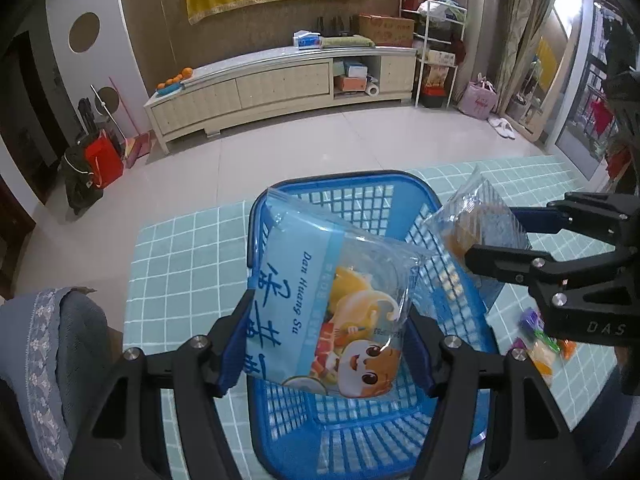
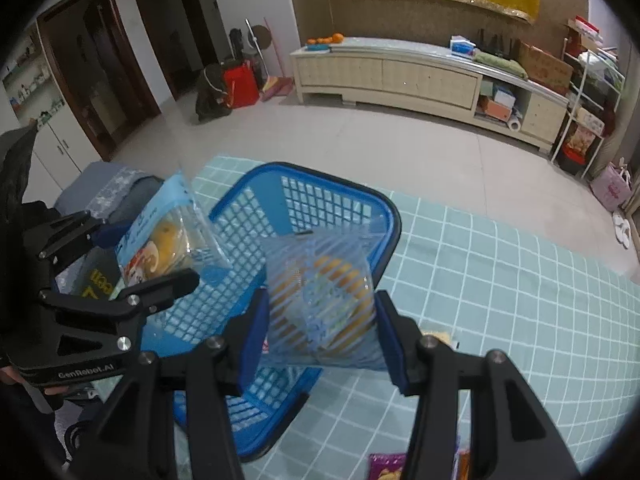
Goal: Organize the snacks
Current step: 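Carry the blue cracker bag and clear bread bag over the blue basket, then open both tools to drop the bags into the blue basket, then move the left tool to the orange snack bag and grasp it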
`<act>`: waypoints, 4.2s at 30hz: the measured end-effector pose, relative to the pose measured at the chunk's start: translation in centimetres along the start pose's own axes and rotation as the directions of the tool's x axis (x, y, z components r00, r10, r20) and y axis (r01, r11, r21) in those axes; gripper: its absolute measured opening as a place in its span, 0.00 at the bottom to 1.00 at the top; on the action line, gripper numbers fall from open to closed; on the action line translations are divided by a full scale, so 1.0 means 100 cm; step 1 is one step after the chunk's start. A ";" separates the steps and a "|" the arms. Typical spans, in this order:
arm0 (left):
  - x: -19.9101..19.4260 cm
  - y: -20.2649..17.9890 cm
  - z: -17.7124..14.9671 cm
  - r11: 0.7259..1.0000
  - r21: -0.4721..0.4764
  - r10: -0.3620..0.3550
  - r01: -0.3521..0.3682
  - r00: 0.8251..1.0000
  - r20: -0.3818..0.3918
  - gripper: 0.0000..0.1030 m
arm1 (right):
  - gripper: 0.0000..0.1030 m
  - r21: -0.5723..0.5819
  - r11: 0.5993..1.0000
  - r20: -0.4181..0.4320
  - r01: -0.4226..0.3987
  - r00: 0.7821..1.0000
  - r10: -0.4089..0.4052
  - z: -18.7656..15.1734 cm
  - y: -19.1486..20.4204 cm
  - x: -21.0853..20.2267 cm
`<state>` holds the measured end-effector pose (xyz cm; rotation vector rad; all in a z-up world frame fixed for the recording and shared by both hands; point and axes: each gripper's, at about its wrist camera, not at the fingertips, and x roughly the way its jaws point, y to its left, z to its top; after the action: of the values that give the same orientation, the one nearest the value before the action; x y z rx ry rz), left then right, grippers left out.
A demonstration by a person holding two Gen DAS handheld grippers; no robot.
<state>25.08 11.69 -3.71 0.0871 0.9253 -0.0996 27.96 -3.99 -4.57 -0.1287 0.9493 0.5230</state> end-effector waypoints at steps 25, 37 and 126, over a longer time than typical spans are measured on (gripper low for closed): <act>0.033 0.004 0.019 0.999 0.041 0.025 -0.024 0.999 -0.031 0.80 | 0.84 0.025 0.997 -0.032 0.075 0.997 -0.074 0.023 -0.016 0.035; -0.024 -0.007 0.010 1.000 0.012 0.017 -0.017 0.999 0.034 0.80 | 0.87 0.106 0.992 0.024 0.073 0.997 -0.076 -0.008 -0.029 -0.029; 0.077 -0.239 -0.155 0.919 0.310 -0.150 0.245 0.942 -0.299 0.54 | 0.87 0.424 0.893 -0.130 0.150 0.986 -0.103 -0.281 -0.155 -0.065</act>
<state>14.49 -10.58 -19.89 0.3383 1.1826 -0.4503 11.50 -29.09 -17.69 0.1861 1.1308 0.1748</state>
